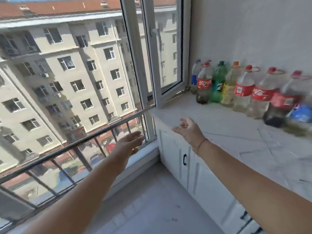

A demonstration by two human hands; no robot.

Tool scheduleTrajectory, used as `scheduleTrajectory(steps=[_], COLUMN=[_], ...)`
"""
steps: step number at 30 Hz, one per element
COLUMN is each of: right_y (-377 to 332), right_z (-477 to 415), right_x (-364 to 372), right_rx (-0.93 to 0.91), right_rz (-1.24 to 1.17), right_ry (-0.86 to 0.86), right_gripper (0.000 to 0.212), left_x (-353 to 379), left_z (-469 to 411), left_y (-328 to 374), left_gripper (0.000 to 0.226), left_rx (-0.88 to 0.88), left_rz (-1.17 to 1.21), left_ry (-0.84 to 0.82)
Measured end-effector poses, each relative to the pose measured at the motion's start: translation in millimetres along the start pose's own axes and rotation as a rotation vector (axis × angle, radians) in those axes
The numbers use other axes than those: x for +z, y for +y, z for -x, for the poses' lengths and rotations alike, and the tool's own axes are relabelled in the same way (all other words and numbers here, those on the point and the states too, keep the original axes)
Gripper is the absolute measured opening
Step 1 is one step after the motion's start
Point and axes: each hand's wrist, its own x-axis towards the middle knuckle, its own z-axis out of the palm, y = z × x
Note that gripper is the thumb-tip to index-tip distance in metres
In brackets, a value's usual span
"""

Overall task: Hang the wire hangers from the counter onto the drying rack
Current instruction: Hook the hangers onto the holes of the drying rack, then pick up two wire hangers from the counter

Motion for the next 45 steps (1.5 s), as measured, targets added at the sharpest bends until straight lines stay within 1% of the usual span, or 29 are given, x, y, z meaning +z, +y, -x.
scheduleTrajectory(steps=[3, 6, 7, 10, 13, 17, 21, 23, 28, 31, 34, 38, 40, 42, 43, 45], right_y=[42, 82, 95, 134, 172, 218, 251, 263, 278, 275, 274, 282, 282, 280, 283, 288], right_z=[4, 14, 17, 25, 37, 57, 82, 95, 109, 103, 87, 67, 59, 54, 51, 49], right_x=[-53, -110, -130, -190, -249, -322, -384, -409, -457, -477, -489, -495, -497, -500, -502, -507], right_rx=[0.098, 0.191, 0.222, 0.307, 0.388, 0.513, 0.614, 0.642, 0.66, 0.657, 0.655, 0.717, 0.742, 0.774, 0.79, 0.798], right_rz=[-0.001, -0.031, -0.04, -0.049, -0.053, -0.102, -0.177, -0.17, -0.15, -0.027, 0.095, 0.19, 0.167, 0.126, 0.111, 0.074], right_ry=[0.103, 0.214, 0.255, 0.369, 0.491, 0.652, 0.757, 0.779, 0.906, 0.924, 0.891, 0.847, 0.835, 0.828, 0.823, 0.818], right_gripper=[0.054, 0.038, 0.036, 0.041, 0.034, 0.036, 0.041, 0.038, 0.037, 0.03, 0.039, 0.038, 0.028, 0.012, 0.011, 0.03], left_x=[66, 131, 150, 206, 257, 329, 401, 433, 498, 520, 531, 538, 541, 545, 548, 554], left_z=[-21, -38, -43, -60, -74, -89, -94, -94, -87, -83, -84, -87, -91, -95, -97, -99], left_y=[-18, -35, -40, -57, -73, -93, -111, -118, -138, -147, -154, -159, -160, -162, -162, -162], left_gripper=[0.037, 0.034, 0.032, 0.032, 0.033, 0.03, 0.033, 0.038, 0.03, 0.03, 0.032, 0.028, 0.028, 0.028, 0.028, 0.029], left_rx=[-0.055, -0.092, -0.106, -0.152, -0.191, -0.241, -0.277, -0.292, -0.332, -0.355, -0.386, -0.435, -0.447, -0.45, -0.449, -0.436], left_rz=[-0.008, -0.028, -0.036, -0.064, -0.089, -0.11, -0.146, -0.177, -0.242, -0.262, -0.269, -0.268, -0.279, -0.298, -0.307, -0.33], left_ry=[-0.108, -0.207, -0.233, -0.304, -0.365, -0.438, -0.518, -0.572, -0.688, -0.725, -0.757, -0.784, -0.8, -0.821, -0.836, -0.871])
